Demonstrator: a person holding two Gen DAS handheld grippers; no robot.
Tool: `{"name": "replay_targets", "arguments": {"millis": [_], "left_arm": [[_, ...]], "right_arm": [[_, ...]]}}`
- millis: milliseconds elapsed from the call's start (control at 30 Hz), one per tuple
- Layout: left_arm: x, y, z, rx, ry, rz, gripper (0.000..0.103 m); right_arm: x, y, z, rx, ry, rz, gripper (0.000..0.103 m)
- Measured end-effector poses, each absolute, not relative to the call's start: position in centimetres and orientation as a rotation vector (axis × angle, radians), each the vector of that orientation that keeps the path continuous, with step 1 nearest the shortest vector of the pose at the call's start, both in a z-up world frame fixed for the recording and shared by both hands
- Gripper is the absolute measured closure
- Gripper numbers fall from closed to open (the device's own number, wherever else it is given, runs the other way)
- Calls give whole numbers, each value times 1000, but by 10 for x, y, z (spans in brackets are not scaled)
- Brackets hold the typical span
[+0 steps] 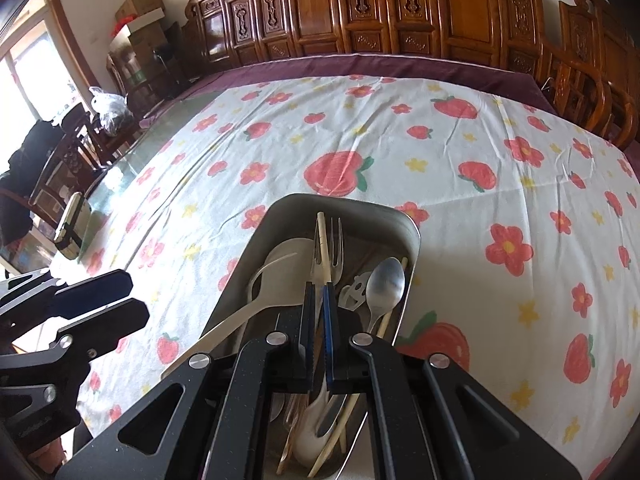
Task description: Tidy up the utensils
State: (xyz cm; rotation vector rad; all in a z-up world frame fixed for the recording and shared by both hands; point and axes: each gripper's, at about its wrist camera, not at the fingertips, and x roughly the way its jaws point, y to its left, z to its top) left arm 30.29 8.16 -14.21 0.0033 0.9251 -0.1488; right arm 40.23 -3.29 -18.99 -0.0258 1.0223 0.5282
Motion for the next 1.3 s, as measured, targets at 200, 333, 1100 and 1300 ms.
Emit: {"name": "replay_targets", "arguments": {"millis": [200, 333, 1100, 1300], "left_arm": [[291, 77, -132, 6, 885, -127, 79], [274, 68, -119, 17, 852, -113, 78], [165, 20, -83, 10, 744, -82, 9], [136, 9, -65, 19, 689, -56, 8]], "right_arm": [[376, -51, -166, -3, 964, 538, 98], [349, -70, -147, 13, 925, 536, 98], [210, -183, -102, 50, 793, 340, 3], [172, -201, -82, 48, 712, 287, 3]]}}
